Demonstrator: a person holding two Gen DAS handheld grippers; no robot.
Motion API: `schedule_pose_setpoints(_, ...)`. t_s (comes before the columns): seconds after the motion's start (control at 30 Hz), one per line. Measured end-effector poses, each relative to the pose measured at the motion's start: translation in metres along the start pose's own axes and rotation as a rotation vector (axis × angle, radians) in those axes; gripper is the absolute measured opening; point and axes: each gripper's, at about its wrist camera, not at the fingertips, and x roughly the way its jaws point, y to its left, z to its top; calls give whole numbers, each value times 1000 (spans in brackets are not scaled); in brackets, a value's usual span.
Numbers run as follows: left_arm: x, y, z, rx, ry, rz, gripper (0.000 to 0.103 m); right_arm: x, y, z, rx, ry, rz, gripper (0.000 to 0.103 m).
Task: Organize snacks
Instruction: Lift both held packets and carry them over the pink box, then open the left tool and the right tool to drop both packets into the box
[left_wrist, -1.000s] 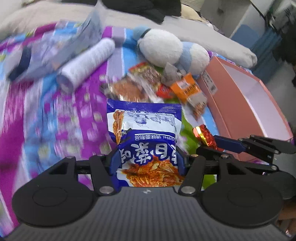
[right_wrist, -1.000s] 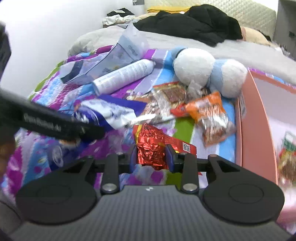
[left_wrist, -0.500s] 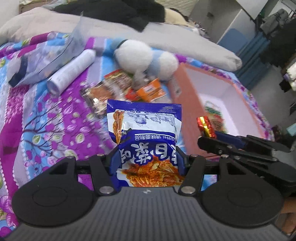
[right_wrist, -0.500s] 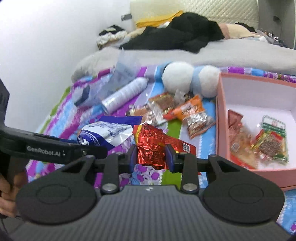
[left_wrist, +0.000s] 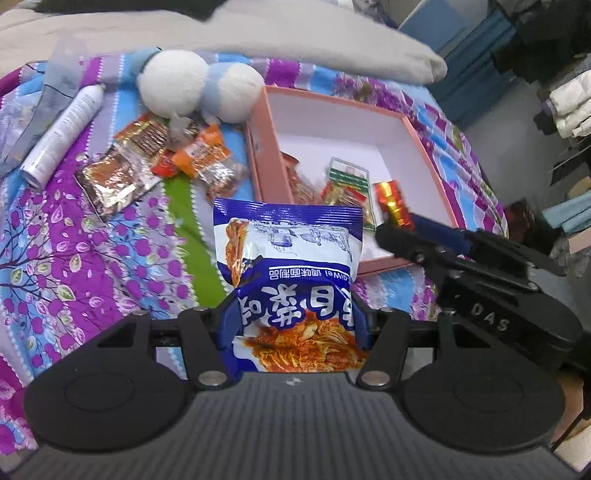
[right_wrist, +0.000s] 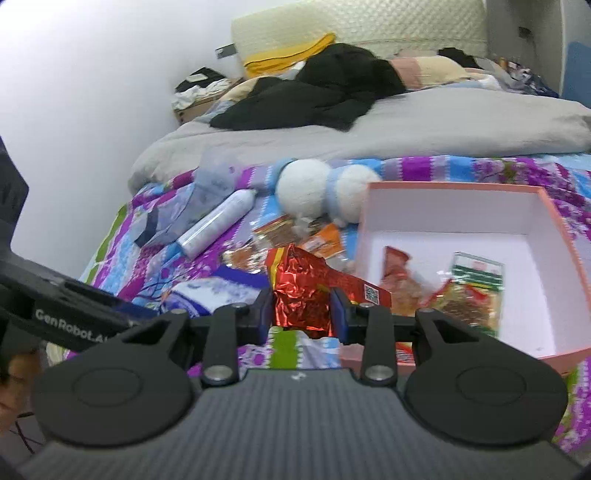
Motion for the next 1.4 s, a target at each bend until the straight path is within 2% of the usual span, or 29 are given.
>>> schedule_pose_setpoints(0.2,-4,-47,27,114,-8,87,64,-25,-35,16,26,-10,-41,37)
schedule_pose_setpoints(0.33,4,-72,44,165,-14,81,64,-36,-56,25,29,-24,-79,37)
schedule_pose_setpoints(0.5,18,-94,67,175,-12,61,64,-40,-82,36,55,-20,-115,37)
schedule_pose_setpoints(0.73,37,-117,107,174,-54,27,64,-38,-112,47,90,-11,-139,37)
schedule_pose_setpoints(0.83,64,-128,127,202,-76,36,64,-29,-129,48,91,-8,-152,37)
schedule_pose_setpoints(1.03,126,-117,156,167,-25,50,64,4,-170,44,146,44,-189,37)
schedule_pose_setpoints(1.23,181,-107,173,159,21,43,64,46,-200,31,180,107,-204,37)
schedule_pose_setpoints(1.4,220,-98,178,137,29,49,64,79,-214,14,175,156,-220,38)
